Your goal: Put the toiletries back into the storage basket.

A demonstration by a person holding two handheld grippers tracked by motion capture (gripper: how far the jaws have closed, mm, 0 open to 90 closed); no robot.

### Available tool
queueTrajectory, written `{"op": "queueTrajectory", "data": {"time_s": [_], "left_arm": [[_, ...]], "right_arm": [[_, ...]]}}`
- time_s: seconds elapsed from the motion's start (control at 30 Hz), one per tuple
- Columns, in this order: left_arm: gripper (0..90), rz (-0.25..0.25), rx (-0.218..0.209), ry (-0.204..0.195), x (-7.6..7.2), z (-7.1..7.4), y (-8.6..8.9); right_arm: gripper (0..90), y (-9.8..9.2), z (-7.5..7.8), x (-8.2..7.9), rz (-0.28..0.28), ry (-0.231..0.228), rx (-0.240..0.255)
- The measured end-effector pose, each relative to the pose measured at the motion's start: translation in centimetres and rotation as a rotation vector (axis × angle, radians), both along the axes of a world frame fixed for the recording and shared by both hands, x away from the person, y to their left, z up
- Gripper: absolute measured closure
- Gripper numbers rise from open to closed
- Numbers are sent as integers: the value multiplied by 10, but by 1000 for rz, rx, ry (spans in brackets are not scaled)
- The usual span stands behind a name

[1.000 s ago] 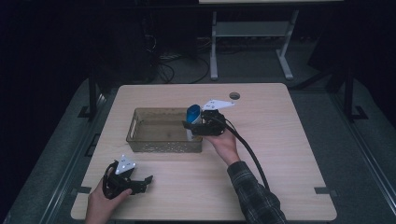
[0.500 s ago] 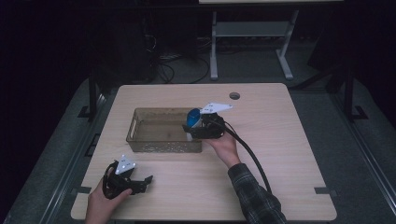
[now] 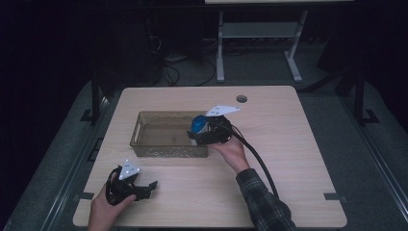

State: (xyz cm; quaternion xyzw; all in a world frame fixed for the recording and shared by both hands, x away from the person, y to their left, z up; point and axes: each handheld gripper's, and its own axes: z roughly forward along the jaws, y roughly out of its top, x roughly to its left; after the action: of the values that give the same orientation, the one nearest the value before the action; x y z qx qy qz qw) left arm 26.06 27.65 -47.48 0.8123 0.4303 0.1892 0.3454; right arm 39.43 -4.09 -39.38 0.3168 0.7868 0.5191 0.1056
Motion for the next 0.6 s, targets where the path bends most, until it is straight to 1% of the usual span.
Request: {"op": "queueTrajectory", "data": {"time_s": [0.2,0.23,0.43,0.47,0.5,0.6], "left_arm": [[129,1,-1,-1,0,0,0],[129,2,0,-2,0,0,0],[129,4,0,-2,0,0,0],[129,4,0,-2,0,0,0],[129,4,0,-3,0,0,0],[129,4,0,-3,0,0,0]], "right_arm": [[108,-9,5,-5,10,-2,-8],[107,-14,6,-7,11,-2,-6],[101,-27,5,-16,-1,-6,-18],[101,-27,5,-16,-1,-6,-18],[102,-33,5,-19,-8,-10,-16],[102,-38,5,-22,-15,-9,-16]]}}
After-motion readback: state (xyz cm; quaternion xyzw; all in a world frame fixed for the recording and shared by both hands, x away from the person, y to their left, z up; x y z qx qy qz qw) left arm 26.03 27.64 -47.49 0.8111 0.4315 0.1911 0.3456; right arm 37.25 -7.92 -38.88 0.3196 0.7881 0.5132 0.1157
